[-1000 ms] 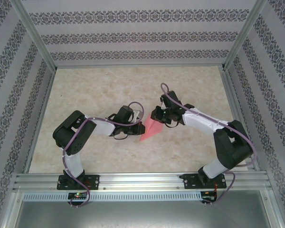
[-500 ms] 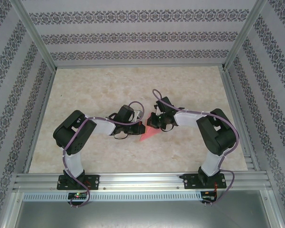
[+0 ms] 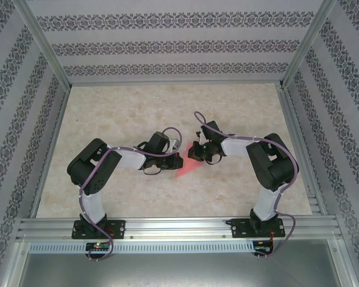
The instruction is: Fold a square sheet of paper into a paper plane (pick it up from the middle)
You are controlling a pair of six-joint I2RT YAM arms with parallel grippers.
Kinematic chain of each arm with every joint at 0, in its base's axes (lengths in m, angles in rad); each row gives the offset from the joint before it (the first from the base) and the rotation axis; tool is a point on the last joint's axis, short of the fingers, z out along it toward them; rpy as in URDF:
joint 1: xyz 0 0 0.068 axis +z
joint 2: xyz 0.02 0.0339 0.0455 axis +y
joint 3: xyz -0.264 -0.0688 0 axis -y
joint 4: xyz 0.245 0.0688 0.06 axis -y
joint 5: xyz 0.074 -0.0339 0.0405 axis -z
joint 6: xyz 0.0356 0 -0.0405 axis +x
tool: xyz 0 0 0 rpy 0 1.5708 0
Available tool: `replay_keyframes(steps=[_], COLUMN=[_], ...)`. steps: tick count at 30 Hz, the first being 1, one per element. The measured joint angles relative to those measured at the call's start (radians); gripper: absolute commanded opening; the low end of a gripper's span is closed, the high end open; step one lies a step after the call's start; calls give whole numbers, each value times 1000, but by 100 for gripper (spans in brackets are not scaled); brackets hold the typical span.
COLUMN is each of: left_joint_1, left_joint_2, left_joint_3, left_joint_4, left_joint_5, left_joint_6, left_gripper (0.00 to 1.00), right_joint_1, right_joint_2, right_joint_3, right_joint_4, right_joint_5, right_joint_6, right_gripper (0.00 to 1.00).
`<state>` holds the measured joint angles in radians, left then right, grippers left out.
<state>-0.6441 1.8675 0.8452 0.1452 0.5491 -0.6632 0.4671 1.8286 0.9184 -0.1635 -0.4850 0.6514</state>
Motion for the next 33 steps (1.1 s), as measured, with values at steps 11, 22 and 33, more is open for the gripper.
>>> replay_keyframes(steps=[11, 22, 33], left_joint_1=[0, 0, 0], left_joint_2=[2, 3, 3], left_joint_3=[4, 13, 13], left_joint_4=[-6, -21, -24], left_joint_5=[3, 5, 6], left_joint_6=[1, 5, 8], left_gripper=[0, 0, 0], right_joint_1=[-35, 70, 61], right_joint_2=[-24, -79, -11], right_joint_3=[2, 0, -34], right_joint_4=[-8, 18, 72], right_joint_5=[20, 50, 39], right_joint_6=[-25, -6, 13], right_gripper=[5, 5, 4])
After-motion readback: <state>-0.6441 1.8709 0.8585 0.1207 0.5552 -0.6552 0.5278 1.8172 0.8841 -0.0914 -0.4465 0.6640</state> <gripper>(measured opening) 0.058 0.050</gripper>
